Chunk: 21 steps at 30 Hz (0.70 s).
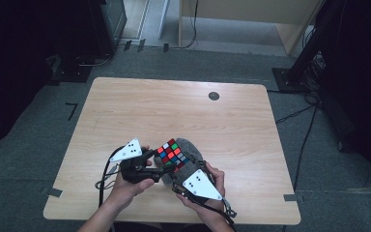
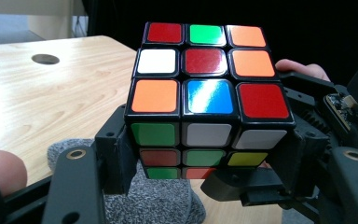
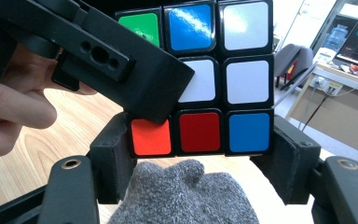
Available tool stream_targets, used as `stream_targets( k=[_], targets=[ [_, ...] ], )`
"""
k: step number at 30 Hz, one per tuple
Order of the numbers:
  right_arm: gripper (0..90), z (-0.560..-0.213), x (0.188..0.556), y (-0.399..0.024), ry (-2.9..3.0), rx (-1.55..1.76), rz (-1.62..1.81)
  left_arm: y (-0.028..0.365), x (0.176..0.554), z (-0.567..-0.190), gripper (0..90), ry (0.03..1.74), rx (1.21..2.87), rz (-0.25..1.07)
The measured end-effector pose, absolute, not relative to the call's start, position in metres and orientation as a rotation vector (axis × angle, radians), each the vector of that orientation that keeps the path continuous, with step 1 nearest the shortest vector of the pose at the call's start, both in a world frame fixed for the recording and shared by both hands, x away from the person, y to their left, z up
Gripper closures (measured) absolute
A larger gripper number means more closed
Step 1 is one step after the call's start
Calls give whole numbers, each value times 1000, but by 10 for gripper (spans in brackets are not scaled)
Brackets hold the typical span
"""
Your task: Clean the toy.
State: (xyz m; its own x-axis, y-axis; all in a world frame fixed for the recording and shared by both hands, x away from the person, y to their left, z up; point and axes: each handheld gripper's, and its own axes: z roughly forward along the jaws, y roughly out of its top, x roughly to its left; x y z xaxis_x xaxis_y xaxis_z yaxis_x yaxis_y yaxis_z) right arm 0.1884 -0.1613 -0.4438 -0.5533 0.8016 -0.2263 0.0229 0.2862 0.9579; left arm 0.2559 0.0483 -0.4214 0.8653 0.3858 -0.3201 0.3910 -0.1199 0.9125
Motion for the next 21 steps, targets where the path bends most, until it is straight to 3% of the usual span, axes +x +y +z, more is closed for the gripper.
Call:
stream_targets(
  k=[7,12,21],
  targets=[
    [348,-447,193,-168,1864,811,1340,57,260,-419,189,612,1684,-14],
    [348,-446,199,-178,1870,877,1350,67,263,-418,179,602,1647,12],
    [347,-424,210,-210,1901,1036,1441,67,257,-431,139,537,1753,337]
  ],
)
